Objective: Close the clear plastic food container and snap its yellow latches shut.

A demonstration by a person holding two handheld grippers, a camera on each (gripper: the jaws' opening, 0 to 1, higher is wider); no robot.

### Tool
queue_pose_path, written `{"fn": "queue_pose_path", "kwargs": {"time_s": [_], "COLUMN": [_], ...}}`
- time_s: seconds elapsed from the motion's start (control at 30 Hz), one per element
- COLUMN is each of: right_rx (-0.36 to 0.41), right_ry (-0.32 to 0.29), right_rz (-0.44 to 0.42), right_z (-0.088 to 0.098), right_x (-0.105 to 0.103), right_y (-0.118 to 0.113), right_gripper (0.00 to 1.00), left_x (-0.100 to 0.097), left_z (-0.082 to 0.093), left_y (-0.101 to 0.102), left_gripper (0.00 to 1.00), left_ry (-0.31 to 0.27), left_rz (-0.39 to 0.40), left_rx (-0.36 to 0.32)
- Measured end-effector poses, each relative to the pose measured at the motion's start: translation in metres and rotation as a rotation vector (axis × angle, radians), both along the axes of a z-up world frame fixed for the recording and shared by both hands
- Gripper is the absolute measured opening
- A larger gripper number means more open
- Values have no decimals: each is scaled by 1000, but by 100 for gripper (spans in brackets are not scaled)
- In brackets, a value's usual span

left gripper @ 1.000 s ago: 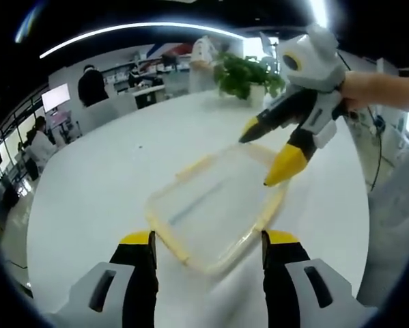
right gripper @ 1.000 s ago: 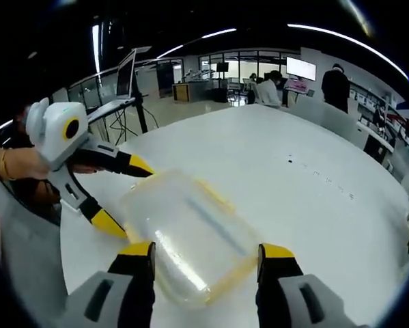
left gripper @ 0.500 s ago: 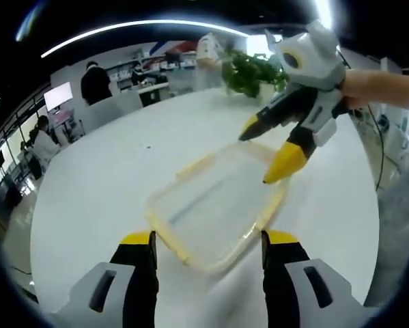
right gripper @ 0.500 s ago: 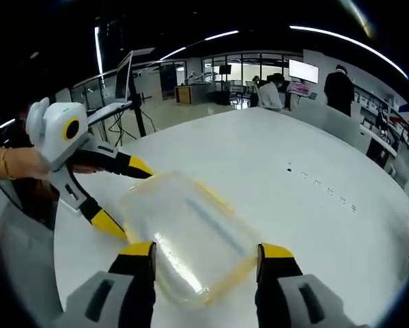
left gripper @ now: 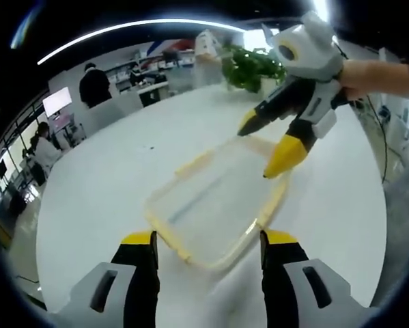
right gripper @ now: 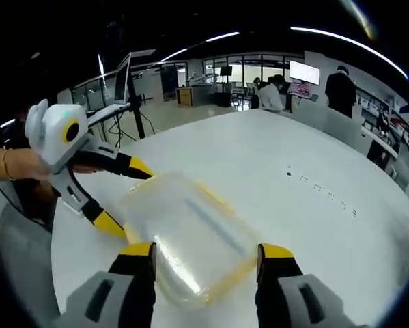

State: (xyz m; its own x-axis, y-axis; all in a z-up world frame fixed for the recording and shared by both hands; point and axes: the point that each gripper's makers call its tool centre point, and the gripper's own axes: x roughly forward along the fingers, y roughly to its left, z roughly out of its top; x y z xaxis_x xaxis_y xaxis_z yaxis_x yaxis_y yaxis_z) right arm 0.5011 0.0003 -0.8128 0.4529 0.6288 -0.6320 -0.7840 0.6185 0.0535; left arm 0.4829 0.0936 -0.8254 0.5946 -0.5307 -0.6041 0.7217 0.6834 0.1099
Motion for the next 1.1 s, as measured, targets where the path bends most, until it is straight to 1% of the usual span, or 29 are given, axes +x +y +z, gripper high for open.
{"fn": "queue_pose_path", "kwargs": {"time_s": [0.13,0.2,0.27,0.33,0.37,0.4,0.53,0.7,0.8,0.93,1.03,1.1], "right_rx": [1,-2,-1,0,7,9,18,21,37,37,65,68], "right_ry": [-3,-2,1,6,26,23,47,41,49,36,23,1], "right_rz": [-3,-10,-19,-23,-48,-48,-81,-110,-131,-136,-163,-175], "right_z": [0,0,0,0,-1,0,-1,0,1,4,11,16], "right_x": [0,0,0,-1,-2,-2,-7,-15,-23,-30,-34,-36], "right_y": [0,0,-1,-2,-3,-3,-5,-13,-16,-21,-23,-25], "right_gripper": [58,58,59,59,60,61,68,70,72,71,71,71], "left_x": [-2,-2,-2,-3,-3,-4,-8,-15,-18,-22,-28,-35], "left_z": [-3,-4,-3,-3,-2,-2,-1,0,3,10,17,21], "left_y": [1,3,4,6,8,9,13,18,20,21,22,24], "left_gripper": [56,53,52,53,54,55,55,56,60,60,60,60], "left_ry": [2,-3,-1,-1,-6,-10,-4,-1,0,-5,-17,-16], "left_rz": [7,10,13,24,31,31,40,42,50,63,67,71], "left_rx": [12,24,22,12,14,16,9,3,-12,-43,-58,-72]}}
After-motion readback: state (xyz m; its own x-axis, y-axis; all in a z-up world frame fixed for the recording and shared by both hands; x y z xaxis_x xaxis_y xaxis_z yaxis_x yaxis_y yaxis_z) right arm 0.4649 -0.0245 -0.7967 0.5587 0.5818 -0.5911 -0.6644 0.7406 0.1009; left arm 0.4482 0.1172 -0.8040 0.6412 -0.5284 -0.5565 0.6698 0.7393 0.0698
